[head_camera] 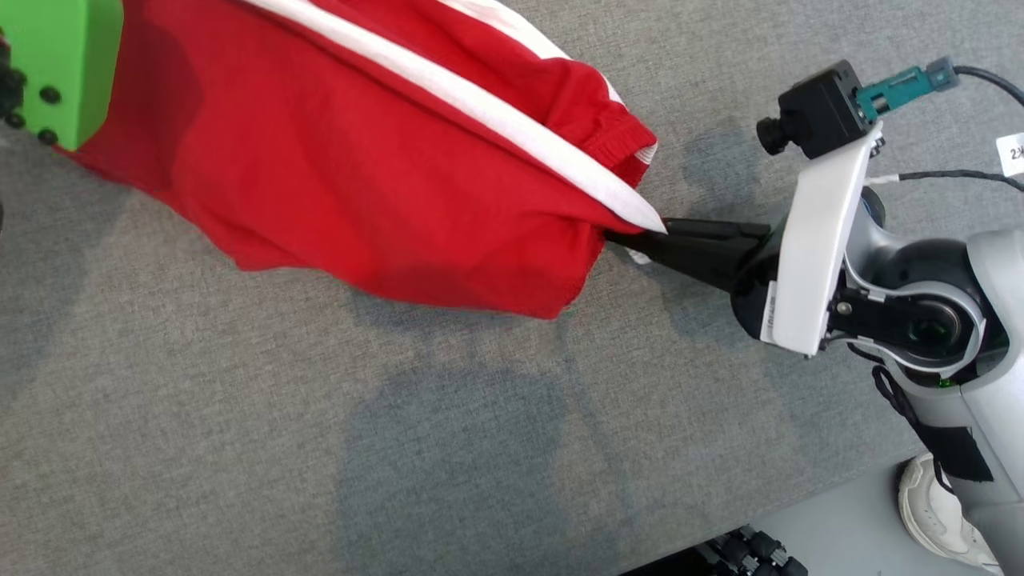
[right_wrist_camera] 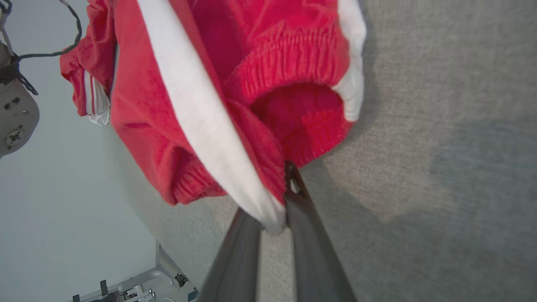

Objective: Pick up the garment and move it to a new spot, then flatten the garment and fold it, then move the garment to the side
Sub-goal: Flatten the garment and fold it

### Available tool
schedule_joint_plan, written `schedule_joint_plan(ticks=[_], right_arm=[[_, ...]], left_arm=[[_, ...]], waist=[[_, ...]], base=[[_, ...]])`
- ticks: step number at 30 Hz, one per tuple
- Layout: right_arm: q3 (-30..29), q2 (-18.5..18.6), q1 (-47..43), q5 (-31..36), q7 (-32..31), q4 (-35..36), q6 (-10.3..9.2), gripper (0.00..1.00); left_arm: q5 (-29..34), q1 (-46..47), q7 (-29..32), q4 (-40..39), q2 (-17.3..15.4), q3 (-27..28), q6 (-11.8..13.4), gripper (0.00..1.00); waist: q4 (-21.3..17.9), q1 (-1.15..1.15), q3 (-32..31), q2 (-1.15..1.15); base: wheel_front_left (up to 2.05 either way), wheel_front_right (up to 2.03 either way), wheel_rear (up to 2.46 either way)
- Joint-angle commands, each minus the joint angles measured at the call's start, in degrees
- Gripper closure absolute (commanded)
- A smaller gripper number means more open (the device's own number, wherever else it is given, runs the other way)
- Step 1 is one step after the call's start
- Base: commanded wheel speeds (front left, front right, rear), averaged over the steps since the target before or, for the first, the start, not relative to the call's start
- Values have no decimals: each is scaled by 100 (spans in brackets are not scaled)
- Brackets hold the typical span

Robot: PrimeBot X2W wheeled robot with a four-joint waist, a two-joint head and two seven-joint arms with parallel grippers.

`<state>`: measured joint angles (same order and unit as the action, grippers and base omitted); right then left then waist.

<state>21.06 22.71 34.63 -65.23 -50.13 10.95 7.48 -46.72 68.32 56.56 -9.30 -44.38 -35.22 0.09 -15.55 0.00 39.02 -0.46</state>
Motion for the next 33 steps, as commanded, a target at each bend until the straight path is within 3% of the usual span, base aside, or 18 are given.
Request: schedule_joint_plan(ticks=[1,8,17,18,19,20,21,22,30,33], right_arm=[[-77,-110,161,64,-89,-83,2,100],[-360,-429,430,127,-417,-360,2,100],[-762,-632,547,428,-599,-448,2,100],[-806,-656,562,516,-532,-435,2,60],[-833,-673,576,597,-456,-413,2,2],[-833,-673,576,597,-456,-413,2,2],[-847,-677,568,697,-400,-430,2,0],[-844,-663,556,803,-370,-455,2,0],[-1084,-483,224,1218,-126,-436,2,0],[-1477,-462,-156,1315,87,-257,2,0]], left_arm=[[117,289,90,244,120,-93,-86,100],[354,864,130,1065,507,-317,-256,100],[419,940,130,1592,616,-418,-245,100],[440,920,126,1612,612,-435,-234,100],[481,905,96,1622,603,-449,-222,87],[481,905,96,1622,603,-449,-222,87],[497,872,62,1637,602,-460,-208,56],[501,819,50,1651,604,-476,-202,0],[272,267,-156,1525,678,-465,-17,0],[263,-96,-607,1217,527,-326,83,0]], waist=[[-41,0,148,46],[-118,0,261,46],[-151,0,304,46],[-140,0,290,46],[-128,0,272,46],[-128,0,272,46],[-118,0,247,46],[-109,0,220,46],[43,0,-192,46],[131,0,-474,46]], base=[[0,0,0],[0,0,0],[0,0,0],[0,0,0],[0,0,0],[0,0,0],[0,0,0],[0,0,0],[0,0,0],[0,0,0]])
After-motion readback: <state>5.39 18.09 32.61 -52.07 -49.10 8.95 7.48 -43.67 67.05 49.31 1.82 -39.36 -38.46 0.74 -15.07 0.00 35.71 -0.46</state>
